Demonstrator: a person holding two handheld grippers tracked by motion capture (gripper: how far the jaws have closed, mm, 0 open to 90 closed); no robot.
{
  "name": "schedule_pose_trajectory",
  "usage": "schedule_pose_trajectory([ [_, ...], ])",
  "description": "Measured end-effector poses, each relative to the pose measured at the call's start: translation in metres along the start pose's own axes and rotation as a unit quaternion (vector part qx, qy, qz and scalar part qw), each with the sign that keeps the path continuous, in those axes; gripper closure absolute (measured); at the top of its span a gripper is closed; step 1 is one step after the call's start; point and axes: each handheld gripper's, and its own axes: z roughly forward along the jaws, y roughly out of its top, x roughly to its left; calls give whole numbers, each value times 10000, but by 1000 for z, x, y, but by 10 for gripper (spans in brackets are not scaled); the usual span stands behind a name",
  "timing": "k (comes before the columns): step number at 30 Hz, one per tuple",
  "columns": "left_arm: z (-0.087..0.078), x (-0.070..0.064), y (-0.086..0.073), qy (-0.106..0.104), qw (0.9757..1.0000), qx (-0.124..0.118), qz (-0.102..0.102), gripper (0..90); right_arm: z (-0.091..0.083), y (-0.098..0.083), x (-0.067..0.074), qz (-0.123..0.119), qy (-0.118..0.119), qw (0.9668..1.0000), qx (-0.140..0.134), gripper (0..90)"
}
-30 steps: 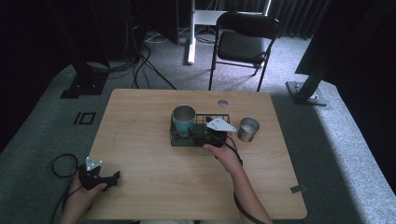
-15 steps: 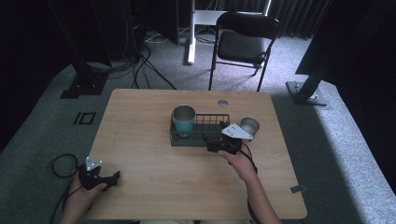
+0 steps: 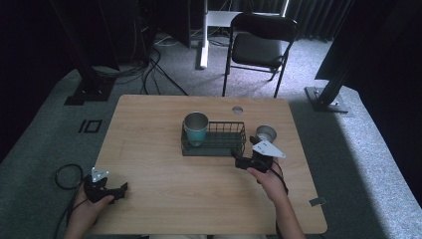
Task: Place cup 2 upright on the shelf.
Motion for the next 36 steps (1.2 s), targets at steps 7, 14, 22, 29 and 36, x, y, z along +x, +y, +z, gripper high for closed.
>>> schedule_pose_trajectory([
  [7, 0, 0, 0, 3, 10000, 0, 5, 13, -13, -14, -12, 107, -152, 9998, 113, 118],
  [14, 0, 0, 0, 3, 10000, 0, 6, 13, -24, -27, -21, 164, -310, 9992, 188, 118],
  [22, 0, 0, 0, 3, 10000, 6, 13, 13, -36, -40, -30, 243, -487, 9981, 272, 118],
  [29, 0, 0, 0, 3, 10000, 6, 13, 13, -44, -50, -38, 295, -620, 9971, 334, 118],
  [36, 0, 0, 0, 3, 10000, -2, 4, 13, -52, -60, -51, 412, -830, 9949, 402, 118],
])
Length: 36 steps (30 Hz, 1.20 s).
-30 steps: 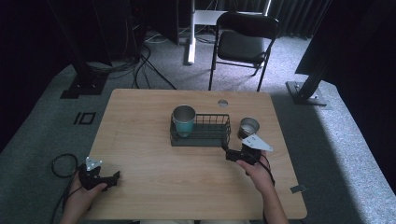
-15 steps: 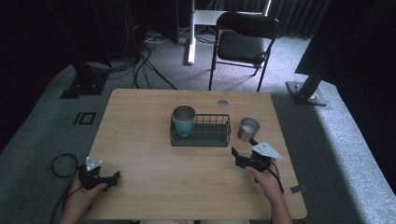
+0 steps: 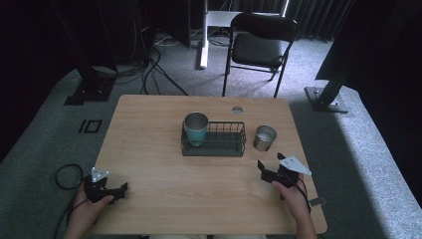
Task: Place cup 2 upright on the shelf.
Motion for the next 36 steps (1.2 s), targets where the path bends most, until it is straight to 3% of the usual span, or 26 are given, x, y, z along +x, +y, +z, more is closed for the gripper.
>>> schedule_pose_trajectory([
  [15, 0, 0, 0, 0, 10000, 7, 8, 13, 9, -1, -23, 166, -301, 9994, 11, 118],
  [36, 0, 0, 0, -4, 10000, 7, -6, 13, 39, 18, -34, 225, -347, 9991, -13, 118],
])
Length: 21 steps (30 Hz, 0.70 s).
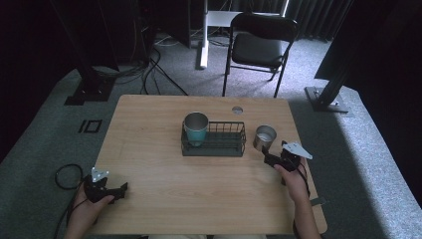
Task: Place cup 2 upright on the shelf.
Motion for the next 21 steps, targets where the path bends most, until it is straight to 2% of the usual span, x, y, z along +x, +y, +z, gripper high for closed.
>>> schedule_pose_trajectory([
  [21, 0, 0, 0, -2, 10000, -6, -11, 13, 22, 10, 2, -34, -70, 9999, 69, 114],
])
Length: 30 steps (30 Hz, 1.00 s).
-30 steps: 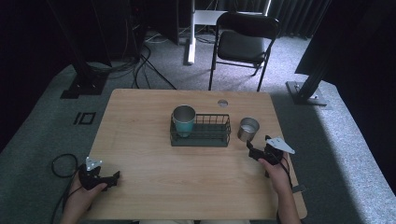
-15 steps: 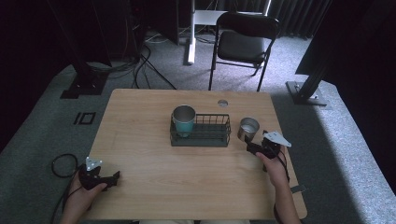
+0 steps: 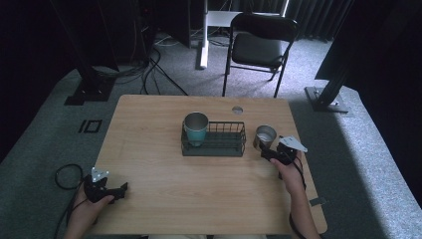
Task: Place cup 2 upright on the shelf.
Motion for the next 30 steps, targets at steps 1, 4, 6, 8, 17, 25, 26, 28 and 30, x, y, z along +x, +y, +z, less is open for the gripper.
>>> schedule_pose_trajectory([
  [1, 0, 0, 0, 0, 10000, 2, 3, 13, 2, 0, 0, 7, -9, 10000, 0, 114],
  [4, 0, 0, 0, 0, 10000, 1, 0, 13, 5, 2, 1, -25, -28, 10000, 1, 114],
  [6, 0, 0, 0, -1, 10000, 1, 0, 13, 7, 3, 1, -44, -35, 10000, 2, 114],
  [8, 0, 0, 0, 0, 10000, 1, 0, 13, 9, 4, 1, -53, -41, 10000, -1, 114],
  [17, 0, 0, 0, -1, 10000, 0, 0, 13, 19, 5, 2, -114, -39, 9999, 5, 111],
  [25, 0, 0, 0, 0, 10000, -2, 1, 13, 26, 6, 2, -126, -44, 9999, -5, 111],
  [26, 0, 0, 0, -1, 10000, -2, 0, 13, 27, 6, 2, -130, -45, 9999, 4, 111],
  [28, 0, 0, 0, 0, 10000, 4, 7, 13, 28, 7, 2, -147, -41, 9999, -12, 111],
  [30, 0, 0, 0, 0, 10000, 0, 0, 13, 29, 7, 2, -162, -40, 9999, -15, 111],
])
